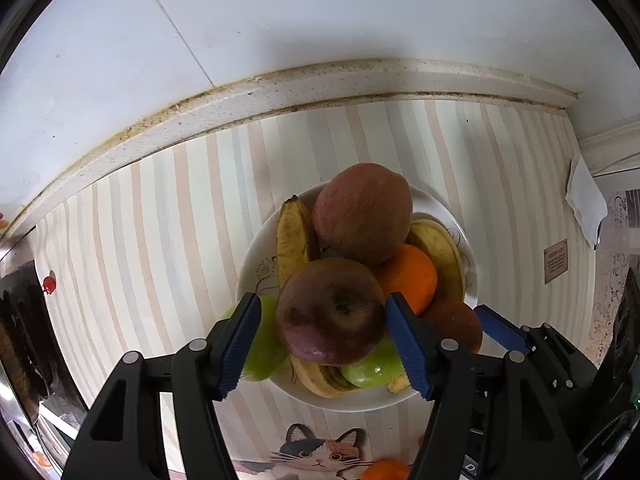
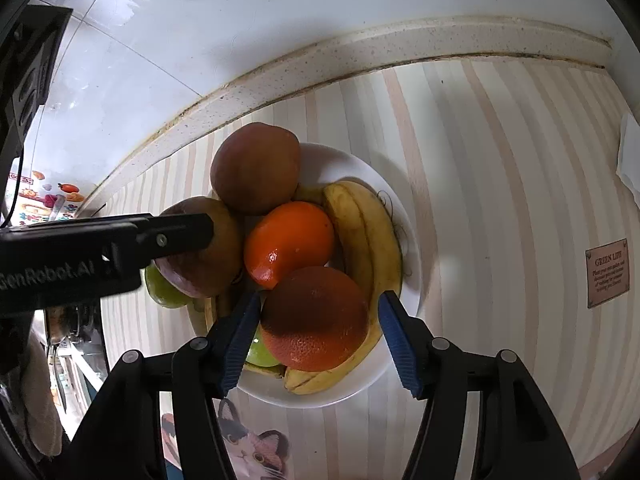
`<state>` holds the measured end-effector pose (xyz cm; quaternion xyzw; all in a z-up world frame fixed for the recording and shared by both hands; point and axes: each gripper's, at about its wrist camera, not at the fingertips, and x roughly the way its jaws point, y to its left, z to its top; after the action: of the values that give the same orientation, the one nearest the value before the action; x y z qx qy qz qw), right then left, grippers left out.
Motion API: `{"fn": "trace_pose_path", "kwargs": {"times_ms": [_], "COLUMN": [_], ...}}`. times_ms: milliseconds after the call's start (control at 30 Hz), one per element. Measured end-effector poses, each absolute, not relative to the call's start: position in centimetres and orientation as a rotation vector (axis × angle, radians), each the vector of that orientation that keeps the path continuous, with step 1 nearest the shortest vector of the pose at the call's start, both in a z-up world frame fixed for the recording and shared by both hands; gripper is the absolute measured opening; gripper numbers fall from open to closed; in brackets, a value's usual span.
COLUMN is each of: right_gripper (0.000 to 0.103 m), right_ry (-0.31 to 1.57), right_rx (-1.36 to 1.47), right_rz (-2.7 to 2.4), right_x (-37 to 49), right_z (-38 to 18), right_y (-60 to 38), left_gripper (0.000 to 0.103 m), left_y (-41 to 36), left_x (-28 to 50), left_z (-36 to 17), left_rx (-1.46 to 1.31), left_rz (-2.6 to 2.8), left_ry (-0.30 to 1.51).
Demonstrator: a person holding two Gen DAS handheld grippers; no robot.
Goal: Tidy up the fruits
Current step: 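Lower the red apple and orange onto the fruit pile and open both grippers, then move both grippers back toward the last orange and red tomato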
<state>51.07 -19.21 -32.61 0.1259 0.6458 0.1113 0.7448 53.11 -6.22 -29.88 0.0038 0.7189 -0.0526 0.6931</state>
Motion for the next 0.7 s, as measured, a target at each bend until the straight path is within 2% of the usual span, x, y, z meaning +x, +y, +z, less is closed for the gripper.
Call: {"fn": "trace_pose_path", "kwargs": {"times_ms": [67, 200, 333, 367, 433, 700], "right_gripper": [0.065, 0.074, 0.091, 0.091, 0.094, 0.095], "right_ry": [1.414, 1.406, 1.396, 1.398, 1.396, 1.329], "right_rx": [0.278, 0.288, 0.244, 0.228, 0.176, 0.059], "right_rz": [0.242, 0.237, 0.224, 0.225, 0.215, 0.2], "right_x": [51.0, 50.6, 49.9, 49.7, 49.0, 46.0], "right_z": [-32.6, -32.1, -31.0, -30.7, -30.1, -27.1], "right_y": [-19.2, -19.4, -19.6, -19.7, -19.6, -19.5], "left_gripper": [0.063, 0.063, 0.077, 0.078, 0.088, 0.089], "left_y": [-5.9, -5.0, -3.8, -3.4, -2.8, -0.4], "left_x": [52.9, 52.2, 50.8, 50.3, 49.2, 43.9], "left_z": [-29.6, -28.7, -27.6, -27.4, -27.1, -27.5], "left_rx": [-0.004, -0.023, -0.059, -0.064, -0.067, -0.163], "left_rz": [-0.115, -0.104, -0.085, -0.075, -0.051, 0.004], "left_ry": [1.599, 1.573, 1.521, 1.508, 1.489, 1.453]}}
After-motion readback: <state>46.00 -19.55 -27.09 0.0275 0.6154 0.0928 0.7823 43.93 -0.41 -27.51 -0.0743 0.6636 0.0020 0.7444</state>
